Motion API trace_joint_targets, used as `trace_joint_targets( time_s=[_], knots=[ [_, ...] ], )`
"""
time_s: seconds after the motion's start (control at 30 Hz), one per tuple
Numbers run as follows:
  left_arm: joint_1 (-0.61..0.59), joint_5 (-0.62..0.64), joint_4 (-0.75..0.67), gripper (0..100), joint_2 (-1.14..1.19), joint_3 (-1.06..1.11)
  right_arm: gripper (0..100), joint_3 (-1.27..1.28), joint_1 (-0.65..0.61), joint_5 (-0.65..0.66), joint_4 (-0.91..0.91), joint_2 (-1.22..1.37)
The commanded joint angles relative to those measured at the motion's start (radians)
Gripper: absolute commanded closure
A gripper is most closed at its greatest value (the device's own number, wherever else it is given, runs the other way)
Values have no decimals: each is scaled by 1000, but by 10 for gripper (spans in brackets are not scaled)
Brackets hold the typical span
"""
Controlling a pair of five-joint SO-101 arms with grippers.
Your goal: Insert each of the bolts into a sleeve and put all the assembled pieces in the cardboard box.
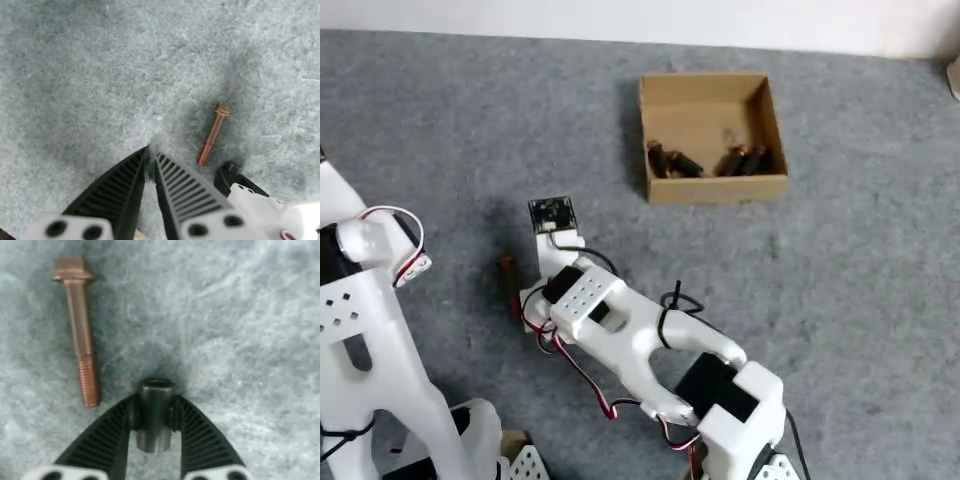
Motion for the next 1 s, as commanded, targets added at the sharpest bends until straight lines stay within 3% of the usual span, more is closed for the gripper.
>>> trace_joint_targets(
  time_s=[0.0, 0.13, 0.3, 0.53, 0.67, 0.77, 0.97],
  knots=[
    [-2, 9, -5, 989, 2, -5, 994, -7, -10, 20, 16, -12],
    [77, 9, -123, 989, 4, 96, 994, -1, 28, 25, 62, -117],
    [217, 38, -255, 989, 5, 208, 994, 76, 174, 41, 96, -369],
    [274, 80, -324, 987, 97, 225, 995, 295, 486, 324, 162, -731],
    [349, 81, -399, 899, 325, 216, 995, 449, 605, 442, 163, -946],
    [360, 83, -470, 832, 467, 214, 995, 532, 659, 480, 162, -1076],
    [378, 83, -499, 839, 541, 194, 995, 642, 674, 482, 157, -1165]
  ],
)
